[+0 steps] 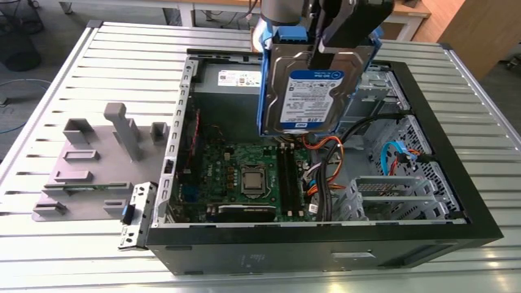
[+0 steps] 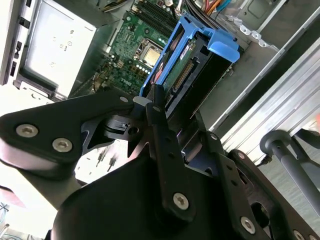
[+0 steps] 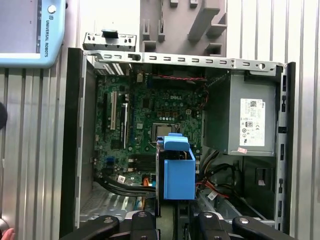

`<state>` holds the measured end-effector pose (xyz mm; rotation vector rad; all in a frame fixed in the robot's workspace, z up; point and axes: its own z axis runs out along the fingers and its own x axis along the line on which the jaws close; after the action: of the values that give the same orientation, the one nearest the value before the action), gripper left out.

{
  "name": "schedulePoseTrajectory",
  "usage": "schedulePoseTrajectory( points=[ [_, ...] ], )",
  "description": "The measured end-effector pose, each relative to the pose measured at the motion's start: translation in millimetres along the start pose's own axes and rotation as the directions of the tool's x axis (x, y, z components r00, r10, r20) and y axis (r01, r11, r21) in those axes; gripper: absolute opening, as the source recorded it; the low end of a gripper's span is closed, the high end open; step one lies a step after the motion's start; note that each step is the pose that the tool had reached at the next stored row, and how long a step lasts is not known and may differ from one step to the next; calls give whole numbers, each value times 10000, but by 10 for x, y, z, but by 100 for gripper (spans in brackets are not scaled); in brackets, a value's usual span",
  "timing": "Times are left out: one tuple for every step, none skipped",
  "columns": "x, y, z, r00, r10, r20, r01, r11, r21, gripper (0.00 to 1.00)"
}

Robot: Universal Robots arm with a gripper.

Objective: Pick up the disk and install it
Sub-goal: 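Pick up the disk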

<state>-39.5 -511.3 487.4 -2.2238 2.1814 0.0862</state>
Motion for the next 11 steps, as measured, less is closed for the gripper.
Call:
schedulePoseTrajectory(
  points=[
    [17,1,0,10000,1,1,-1,10000,0,35],
    [35,1,-1,10000,1,1,-1,10000,0,35],
    [52,1,-2,10000,1,0,-1,10000,0,35],
    [69,2,-3,10000,1,0,-1,10000,0,35],
    [86,2,-4,10000,1,-1,-1,10000,0,35],
    [103,2,-5,10000,1,-1,-1,10000,-1,35],
    [122,3,-5,10000,1,0,-1,10000,0,35],
    [138,3,-6,10000,1,0,-1,10000,0,35],
    [155,3,-6,10000,1,0,-1,10000,0,35],
    [170,3,-7,10000,0,0,0,10000,0,35],
    [185,4,-8,10000,1,0,-1,10000,0,35]
  ],
)
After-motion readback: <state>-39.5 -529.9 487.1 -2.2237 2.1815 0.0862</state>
